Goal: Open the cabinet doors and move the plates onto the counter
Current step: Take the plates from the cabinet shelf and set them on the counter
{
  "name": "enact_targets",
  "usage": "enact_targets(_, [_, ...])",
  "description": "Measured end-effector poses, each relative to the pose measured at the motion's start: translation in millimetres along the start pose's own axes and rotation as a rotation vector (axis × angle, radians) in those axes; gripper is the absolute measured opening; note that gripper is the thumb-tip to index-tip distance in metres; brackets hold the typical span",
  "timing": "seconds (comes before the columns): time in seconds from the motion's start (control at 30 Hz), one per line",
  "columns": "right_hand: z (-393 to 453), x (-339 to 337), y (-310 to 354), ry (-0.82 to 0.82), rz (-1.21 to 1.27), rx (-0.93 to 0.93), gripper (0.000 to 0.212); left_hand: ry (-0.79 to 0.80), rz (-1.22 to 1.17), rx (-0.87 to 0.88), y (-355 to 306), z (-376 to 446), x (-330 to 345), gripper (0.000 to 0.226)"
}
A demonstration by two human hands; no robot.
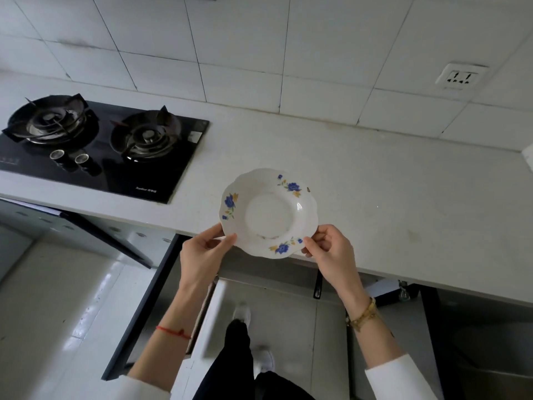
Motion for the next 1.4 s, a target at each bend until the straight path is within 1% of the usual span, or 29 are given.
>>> enact_targets(0.23, [67,31,5,-0.03,-0.046,0.028,0.014,0.014,0.039,0.002,-9,77,-7,0.029])
enact_targets(0.4, [118,61,5,-0.055,-0.091,0.047,0.015,0.018,0.126,-0.016,-9,143,-15,0.026])
enact_targets(0.6, [175,105,-5,-0.082,-0.168,0.107,0.015,0.01,0.181,-0.048,4,210,-27,0.024])
enact_targets(0.77, [212,139,-22,-0.091,-0.222,0.162,0.012,-0.011,0.276,-0.066,19,255,-35,0.019])
enact_targets(0.9, [232,160,-34,-0.085,-0.261,0.212,0.01,-0.002,0.353,-0.075,29,280,-35,0.017])
enact_targets(1.1, [248,177,-51,-0.063,-0.358,0.238,0.011,0.007,0.421,-0.125,46,305,-35,0.018])
enact_targets(1.27, [252,185,-58,-0.042,-0.382,0.269,0.013,0.025,0.445,-0.164,57,316,-36,0.018])
enact_targets(1.4, [251,187,-61,-0.031,-0.392,0.28,0.014,0.036,0.446,-0.162,63,316,-36,0.019])
Point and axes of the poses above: each hand's wrist, its own z-axis towards the middle knuckle, its own x-axis out of the palm, y = z × x, the point moved 2 cm from there along z, towards the middle knuckle, and after that the axes turned 6 degrees about z, right-handed, at the moved point
